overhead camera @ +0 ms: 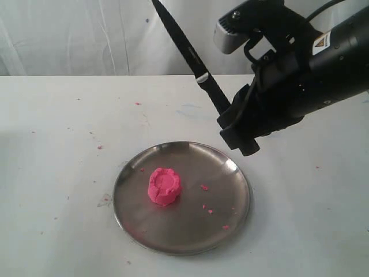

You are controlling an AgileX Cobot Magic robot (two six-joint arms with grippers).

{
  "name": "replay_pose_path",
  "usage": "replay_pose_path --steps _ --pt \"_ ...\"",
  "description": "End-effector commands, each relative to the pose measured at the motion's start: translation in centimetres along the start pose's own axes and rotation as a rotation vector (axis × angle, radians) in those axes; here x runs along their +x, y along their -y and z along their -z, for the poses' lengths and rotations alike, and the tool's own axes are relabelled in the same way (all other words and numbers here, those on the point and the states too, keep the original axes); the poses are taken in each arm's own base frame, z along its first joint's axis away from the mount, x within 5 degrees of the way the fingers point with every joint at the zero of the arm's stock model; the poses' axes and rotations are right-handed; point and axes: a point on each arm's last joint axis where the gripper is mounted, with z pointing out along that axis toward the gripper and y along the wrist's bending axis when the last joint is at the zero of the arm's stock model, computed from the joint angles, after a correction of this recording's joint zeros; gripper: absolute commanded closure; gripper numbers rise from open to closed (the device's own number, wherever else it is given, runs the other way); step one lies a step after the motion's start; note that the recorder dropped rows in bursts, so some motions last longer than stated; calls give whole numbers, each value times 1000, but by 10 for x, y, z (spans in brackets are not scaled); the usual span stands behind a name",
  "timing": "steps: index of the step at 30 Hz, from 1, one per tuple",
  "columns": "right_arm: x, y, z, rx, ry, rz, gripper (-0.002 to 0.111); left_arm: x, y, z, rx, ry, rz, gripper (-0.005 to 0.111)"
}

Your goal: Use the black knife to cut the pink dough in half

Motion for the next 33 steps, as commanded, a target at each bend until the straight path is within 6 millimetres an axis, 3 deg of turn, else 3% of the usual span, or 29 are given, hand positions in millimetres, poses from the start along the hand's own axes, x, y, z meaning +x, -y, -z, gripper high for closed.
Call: replay_pose_path --steps 1,6,11,14,19,21,23,26,28,30,33 --pt "-2 0 4 5 21 -7 108 15 18 7 156 -89 -64 107" --pt "-3 1 4 10 30 -4 108 21 42 29 417 -168 -84 107" --pt "-3 1 4 12 33 -4 108 28 70 58 775 -377 106 107" --pt "-3 1 4 9 34 -7 108 4 79 72 947 -295 269 107" --pt "-3 0 4 5 28 -7 108 -66 66 99 993 217 557 107" --pt "-2 0 4 4 24 -7 108 -89 51 110 895 443 682 107" --pt "-2 0 4 4 24 -7 108 -101 32 115 691 607 736 107" --pt "-2 0 4 0 22 -9 108 -101 -6 115 150 693 598 107" --pt "-2 0 4 -1 20 -9 108 -90 -28 113 -211 612 390 107" --pt "-2 0 4 0 22 -9 108 -73 -42 109 -460 469 232 107" --pt "-3 0 4 6 32 -9 108 -44 -54 112 -704 217 143 107"
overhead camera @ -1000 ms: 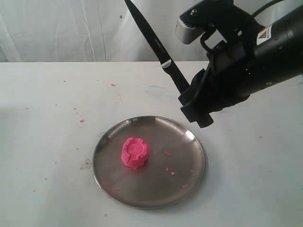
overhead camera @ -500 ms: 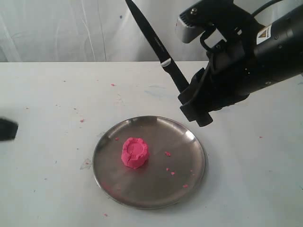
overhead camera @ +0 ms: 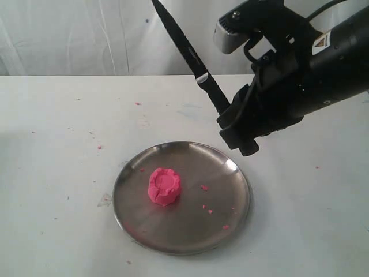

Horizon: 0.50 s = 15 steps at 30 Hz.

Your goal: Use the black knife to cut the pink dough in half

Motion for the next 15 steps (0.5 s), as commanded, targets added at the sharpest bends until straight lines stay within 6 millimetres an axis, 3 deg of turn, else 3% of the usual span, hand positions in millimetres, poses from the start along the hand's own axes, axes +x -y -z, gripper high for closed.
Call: replay_pose_path --steps 1,8,12,15 --pt "-3 0 4 8 33 -7 108 33 -35 16 -393 -276 -282 107" --pt "-4 0 4 2 40 -16 108 95 -38 50 -475 -511 -374 107" --pt "-5 0 4 1 49 -21 108 110 -35 62 -451 -530 -381 107" --pt "-5 -1 4 -4 47 -25 108 102 -28 60 -357 -454 -358 107"
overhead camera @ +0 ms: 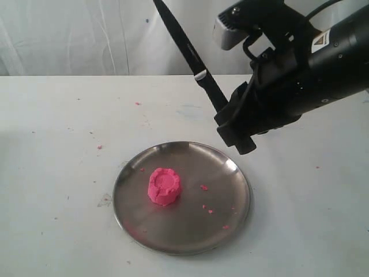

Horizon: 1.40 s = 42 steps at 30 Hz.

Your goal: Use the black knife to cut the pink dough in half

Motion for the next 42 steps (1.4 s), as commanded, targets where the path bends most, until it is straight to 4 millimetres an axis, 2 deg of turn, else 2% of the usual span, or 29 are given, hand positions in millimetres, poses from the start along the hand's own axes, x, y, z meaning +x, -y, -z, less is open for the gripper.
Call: replay_pose_path --steps 1,3,6,8,11,12,13,15,18,19,20,22,24,27,29,33,35,37,39,42 --pt "-3 0 4 3 31 -10 108 -13 6 9 136 119 -108 107" --pt "-3 0 4 2 28 -10 108 -35 6 20 238 259 -67 107" --pt "-3 0 4 4 33 -15 108 -72 5 49 447 546 -9 107" --pt "-4 1 4 9 42 -14 108 -94 4 76 621 764 17 107" --pt "-5 1 4 13 50 -15 108 -112 6 121 1025 1006 131 107" --pt "-5 1 4 13 50 -18 108 -113 7 134 1174 1029 181 107" --pt "-5 1 4 13 50 -20 108 -109 11 143 1317 1008 160 107" --pt "-5 1 4 12 48 -32 108 -97 18 157 1584 879 126 107" --pt "-5 1 4 11 47 -32 108 -60 30 167 1859 536 -149 107" --pt "-5 1 4 11 47 -32 108 -46 31 168 1919 383 -247 107" --pt "-5 1 4 11 47 -32 108 -35 32 164 1908 259 -328 107" --pt "-5 1 4 11 47 -32 108 -17 34 149 1765 51 -436 107" --pt "-5 0 4 7 49 -37 108 -8 34 129 1544 -79 -459 107" --pt "-4 0 4 2 43 -39 108 -7 26 98 1173 -207 -362 107" --pt "-4 0 4 1 42 -39 108 -16 24 88 1047 -173 -206 107" --pt "-1 -2 4 -20 12 -42 108 -34 31 91 1114 -66 -2 107" --pt "4 -5 4 -51 -47 -42 108 -41 42 88 1179 -97 87 107" --pt "11 -9 5 -92 -122 -37 108 -42 58 80 1244 -161 72 107" --pt "15 -21 5 -127 -192 10 108 -41 82 74 1381 -194 95 106" --pt "21 -40 -6 -130 -319 120 108 -33 113 63 1527 -211 126 93"
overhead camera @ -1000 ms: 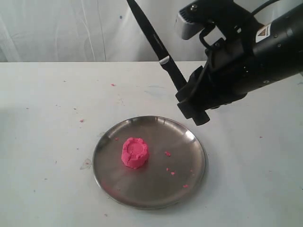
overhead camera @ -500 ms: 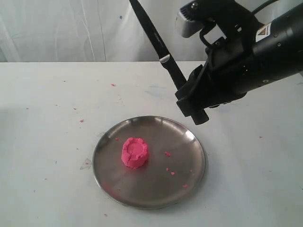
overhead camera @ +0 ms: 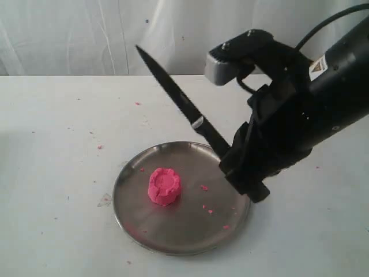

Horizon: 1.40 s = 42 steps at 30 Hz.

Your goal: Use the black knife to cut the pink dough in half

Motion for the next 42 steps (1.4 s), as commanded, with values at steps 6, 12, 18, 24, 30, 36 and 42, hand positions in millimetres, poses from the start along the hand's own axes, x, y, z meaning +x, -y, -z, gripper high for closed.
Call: replay_pose_path --steps 6,12,18,24,30,36,42 --pt "2 -10 -34 116 -265 73 108 0 -27 -68 145 57 116 79" --pt "-2 -7 -50 106 -268 62 108 -4 -39 -93 190 114 131 78" --pt "-6 -5 -61 102 -246 55 108 -7 -43 -122 371 220 117 78" --pt "-16 -5 -55 107 -207 57 108 -2 -31 -158 463 129 95 80" --pt "-16 -5 -55 107 -209 57 108 -5 -23 -176 435 83 92 107" --pt "-15 -7 -55 86 -208 41 108 15 -30 -203 415 -10 113 107" --pt "-16 -7 -56 79 -206 36 108 27 -35 -216 407 -59 140 107"
